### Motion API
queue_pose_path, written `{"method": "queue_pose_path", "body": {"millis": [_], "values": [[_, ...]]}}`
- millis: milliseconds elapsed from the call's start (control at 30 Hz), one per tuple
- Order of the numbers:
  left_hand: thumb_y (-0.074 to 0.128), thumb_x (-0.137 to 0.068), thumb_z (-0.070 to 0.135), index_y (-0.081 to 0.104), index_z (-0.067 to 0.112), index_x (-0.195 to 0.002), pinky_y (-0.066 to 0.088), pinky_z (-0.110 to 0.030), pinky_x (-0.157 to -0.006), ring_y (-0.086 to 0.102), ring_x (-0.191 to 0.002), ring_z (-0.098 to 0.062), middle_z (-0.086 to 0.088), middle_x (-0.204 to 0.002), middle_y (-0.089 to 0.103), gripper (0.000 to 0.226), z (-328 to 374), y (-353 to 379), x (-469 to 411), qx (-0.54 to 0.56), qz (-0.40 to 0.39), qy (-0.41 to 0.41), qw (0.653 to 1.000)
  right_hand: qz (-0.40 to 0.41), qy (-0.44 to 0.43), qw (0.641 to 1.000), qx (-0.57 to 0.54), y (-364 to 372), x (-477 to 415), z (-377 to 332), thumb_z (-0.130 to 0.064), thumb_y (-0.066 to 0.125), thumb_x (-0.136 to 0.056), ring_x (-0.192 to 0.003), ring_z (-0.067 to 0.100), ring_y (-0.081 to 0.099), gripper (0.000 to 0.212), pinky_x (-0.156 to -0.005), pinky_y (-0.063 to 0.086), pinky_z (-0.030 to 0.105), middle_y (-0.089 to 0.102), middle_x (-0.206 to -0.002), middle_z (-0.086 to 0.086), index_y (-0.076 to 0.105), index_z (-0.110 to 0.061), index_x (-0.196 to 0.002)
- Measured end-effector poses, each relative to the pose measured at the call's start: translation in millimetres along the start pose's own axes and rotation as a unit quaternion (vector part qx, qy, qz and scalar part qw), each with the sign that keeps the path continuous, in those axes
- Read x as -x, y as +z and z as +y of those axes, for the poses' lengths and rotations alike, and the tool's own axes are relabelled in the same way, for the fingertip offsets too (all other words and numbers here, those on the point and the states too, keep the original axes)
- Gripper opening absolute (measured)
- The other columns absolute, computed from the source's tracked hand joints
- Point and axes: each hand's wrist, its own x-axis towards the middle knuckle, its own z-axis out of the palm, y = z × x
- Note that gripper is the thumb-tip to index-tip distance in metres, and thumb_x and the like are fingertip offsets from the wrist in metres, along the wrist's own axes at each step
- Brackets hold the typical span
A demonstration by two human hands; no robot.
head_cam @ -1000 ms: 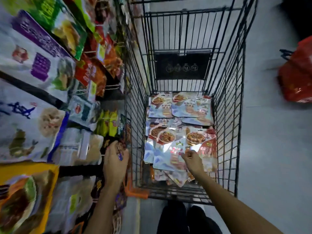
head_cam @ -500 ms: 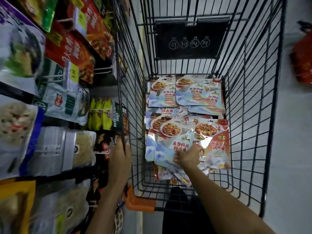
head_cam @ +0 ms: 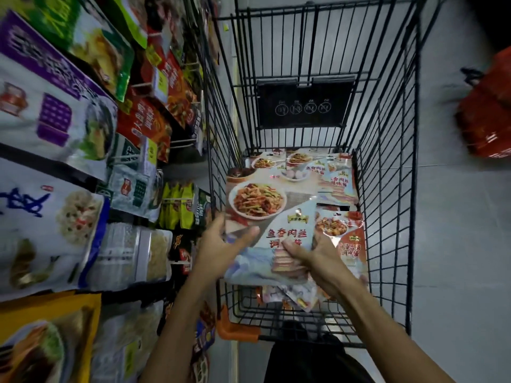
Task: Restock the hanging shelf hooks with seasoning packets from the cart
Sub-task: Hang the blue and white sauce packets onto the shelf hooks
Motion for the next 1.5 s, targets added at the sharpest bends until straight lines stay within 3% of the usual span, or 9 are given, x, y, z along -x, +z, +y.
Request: {"method": "queue_pose_path", "body": {"millis": [200, 300, 400, 533, 800, 1033, 1200, 1333, 1500], "values": [[0.079, -0.059, 0.017, 0.065, 0.003, -0.099, 0.058, -0.035, -0.065, 0.073, -0.079, -0.027, -0.013, -0.091, 0.075, 0.044, -5, -44, 7, 0.131, 0.022, -0.085, 0.988, -0.085, 0.026, 0.994, -0.060, 31, -25, 23, -0.022, 0.076, -0.074, -0.097, 0.027, 0.070, 0.041, -0.080, 0.058, 0.033, 0.072, -0.107, 0.013, 0.064, 0.000, -0.107], [0.077, -0.069, 0.012, 0.065, -0.003, -0.096, 0.060, -0.038, -0.059, 0.073, -0.074, -0.031, -0.017, -0.087, 0.074, 0.034, -19, -66, 11, 0.135, 0.096, -0.124, 0.978, 0.049, 0.006, 0.997, 0.059, 11, -62, 61, -0.023, 0.072, -0.084, -0.094, 0.025, 0.065, 0.029, -0.076, 0.055, 0.027, 0.069, -0.098, 0.008, 0.063, -0.004, -0.104], [0.076, -0.075, 0.010, 0.064, -0.003, -0.082, 0.053, -0.026, -0.043, 0.070, -0.055, -0.020, -0.012, -0.070, 0.073, 0.018, -29, -79, 13, 0.136, 0.156, -0.139, 0.968, 0.231, 0.028, 0.941, 0.246, -24, -96, 103, -0.022, 0.069, -0.088, -0.090, 0.022, 0.054, 0.027, -0.077, 0.045, 0.034, 0.056, -0.092, 0.008, 0.054, -0.005, -0.103], [0.073, -0.072, 0.005, 0.065, 0.004, -0.084, 0.049, -0.020, -0.039, 0.067, -0.049, -0.011, 0.000, -0.060, 0.071, 0.013, -42, -90, 9, 0.152, 0.176, -0.153, 0.961, 0.249, 0.090, 0.878, 0.397, -40, -131, 139, -0.034, 0.074, -0.082, -0.111, 0.030, 0.058, 0.055, -0.095, 0.047, 0.041, 0.061, -0.117, 0.018, 0.055, 0.004, -0.117], [0.077, -0.063, 0.021, 0.070, 0.008, -0.094, 0.053, -0.050, -0.083, 0.072, -0.085, -0.033, -0.013, -0.095, 0.074, 0.034, -56, -91, 9, 0.148, 0.142, -0.133, 0.970, 0.275, 0.162, 0.924, 0.211, -26, -148, 143, -0.020, 0.073, -0.083, -0.088, 0.034, 0.069, 0.033, -0.076, 0.058, 0.049, 0.069, -0.103, 0.017, 0.057, -0.001, -0.105], [0.067, -0.083, 0.010, 0.067, 0.013, -0.078, 0.044, -0.010, -0.039, 0.065, -0.049, 0.001, 0.015, -0.055, 0.068, 0.005, -46, -75, 9, 0.029, 0.127, -0.065, 0.989, 0.151, 0.140, 0.971, 0.125, -19, -141, 125, -0.013, 0.065, -0.090, -0.078, 0.029, 0.069, 0.030, -0.065, 0.058, 0.039, 0.068, -0.104, 0.020, 0.057, 0.002, -0.115], [0.066, -0.087, 0.017, 0.068, 0.002, -0.099, 0.048, -0.015, -0.046, 0.070, -0.061, -0.008, 0.007, -0.073, 0.075, 0.020, -49, -72, 11, 0.009, 0.109, -0.043, 0.993, 0.141, 0.101, 0.962, 0.211, -14, -129, 108, -0.012, 0.055, -0.095, -0.098, 0.031, 0.067, 0.026, -0.086, 0.056, 0.046, 0.066, -0.113, 0.018, 0.052, -0.002, -0.119], [0.062, -0.089, 0.013, 0.058, -0.008, -0.113, 0.051, -0.017, -0.049, 0.071, -0.065, -0.009, -0.003, -0.081, 0.074, 0.032, -43, -66, 17, 0.033, 0.099, -0.028, 0.994, 0.151, 0.084, 0.975, 0.142, -25, -105, 81, -0.018, 0.064, -0.091, -0.056, 0.018, 0.070, 0.012, -0.043, 0.051, 0.024, 0.071, -0.075, 0.009, 0.060, -0.007, -0.091], [0.056, -0.092, 0.010, 0.052, -0.005, -0.126, 0.059, -0.028, -0.067, 0.068, -0.099, -0.030, -0.019, -0.115, 0.066, 0.038, -32, -57, 30, 0.137, 0.090, -0.030, 0.986, 0.116, 0.045, 0.990, 0.058, -37, -63, 41, -0.015, 0.069, -0.086, -0.050, 0.016, 0.066, 0.014, -0.039, 0.049, 0.026, 0.068, -0.060, 0.003, 0.061, -0.004, -0.086]]}}
